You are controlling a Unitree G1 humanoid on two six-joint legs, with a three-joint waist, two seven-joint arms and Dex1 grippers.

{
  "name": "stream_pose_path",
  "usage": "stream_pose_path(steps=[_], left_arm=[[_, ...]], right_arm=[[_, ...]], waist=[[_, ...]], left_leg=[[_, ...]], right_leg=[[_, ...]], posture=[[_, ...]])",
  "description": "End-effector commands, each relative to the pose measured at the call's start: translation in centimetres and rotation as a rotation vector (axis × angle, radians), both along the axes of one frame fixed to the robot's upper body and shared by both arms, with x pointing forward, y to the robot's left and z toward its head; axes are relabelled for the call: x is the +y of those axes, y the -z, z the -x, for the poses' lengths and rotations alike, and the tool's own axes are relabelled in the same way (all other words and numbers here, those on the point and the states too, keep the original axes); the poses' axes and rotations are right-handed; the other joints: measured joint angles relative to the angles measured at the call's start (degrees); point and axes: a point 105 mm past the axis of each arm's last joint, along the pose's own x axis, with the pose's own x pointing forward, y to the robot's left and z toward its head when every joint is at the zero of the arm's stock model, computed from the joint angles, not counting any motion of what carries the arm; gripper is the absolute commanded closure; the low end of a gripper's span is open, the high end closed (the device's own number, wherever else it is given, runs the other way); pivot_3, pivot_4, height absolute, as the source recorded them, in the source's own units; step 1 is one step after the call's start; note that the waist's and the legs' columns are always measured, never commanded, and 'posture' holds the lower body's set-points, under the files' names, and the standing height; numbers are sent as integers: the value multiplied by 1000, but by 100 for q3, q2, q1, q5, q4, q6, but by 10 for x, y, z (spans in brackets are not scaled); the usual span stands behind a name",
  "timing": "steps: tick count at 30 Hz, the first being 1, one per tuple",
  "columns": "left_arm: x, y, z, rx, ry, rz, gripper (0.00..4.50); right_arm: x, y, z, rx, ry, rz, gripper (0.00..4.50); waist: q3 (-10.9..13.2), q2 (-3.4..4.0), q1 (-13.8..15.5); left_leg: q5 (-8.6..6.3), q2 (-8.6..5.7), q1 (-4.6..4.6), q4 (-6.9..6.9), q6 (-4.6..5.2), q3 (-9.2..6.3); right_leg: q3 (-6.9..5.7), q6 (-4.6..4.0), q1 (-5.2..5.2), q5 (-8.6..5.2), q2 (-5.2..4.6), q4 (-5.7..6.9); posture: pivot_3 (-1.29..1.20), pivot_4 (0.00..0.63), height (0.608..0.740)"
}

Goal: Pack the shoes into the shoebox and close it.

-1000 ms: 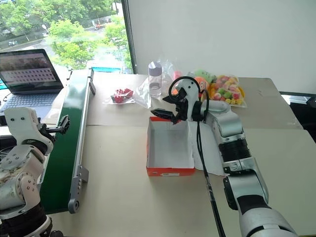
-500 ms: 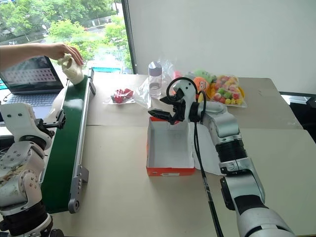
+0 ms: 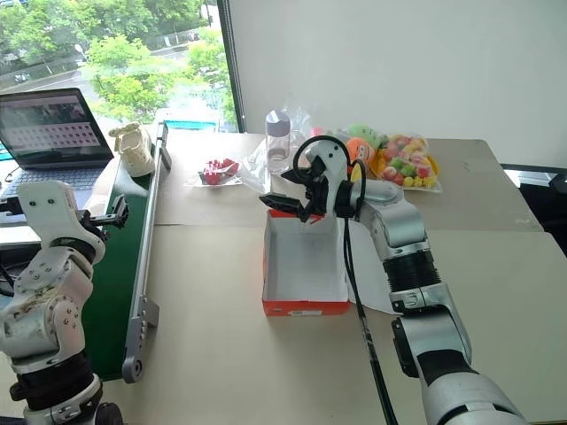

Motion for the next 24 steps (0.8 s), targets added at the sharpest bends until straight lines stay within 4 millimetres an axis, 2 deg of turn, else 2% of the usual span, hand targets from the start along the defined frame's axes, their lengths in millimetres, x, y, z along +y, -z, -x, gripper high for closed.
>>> stream_pose_path(steps=[1,7,17,24], left_arm=[[0,8,-4,25,-48,34,0],[-3,26,-9,82,-92,108,0],[-6,34,-12,99,-93,148,0],[-10,49,-12,148,-107,174,0]], right_arm=[[-1,-13,4,-57,-5,-16,14],[-3,-14,6,-61,5,-13,14],[-6,-16,8,-62,19,-14,14],[-9,-15,8,-59,28,-11,14]], waist=[[0,0,0],[0,0,2],[0,0,1],[0,-1,3]], left_leg=[[0,0,0,0,0,0],[0,1,-1,0,0,-2],[0,0,-1,-1,0,-1],[0,0,-2,-1,0,-1]], right_leg=[[0,0,0,0,0,0],[-2,0,0,0,0,0],[-2,0,-3,0,-2,0],[-3,0,-3,0,-4,0]], posture=[[0,150,740],[0,150,740],[0,150,740],[0,150,740]])
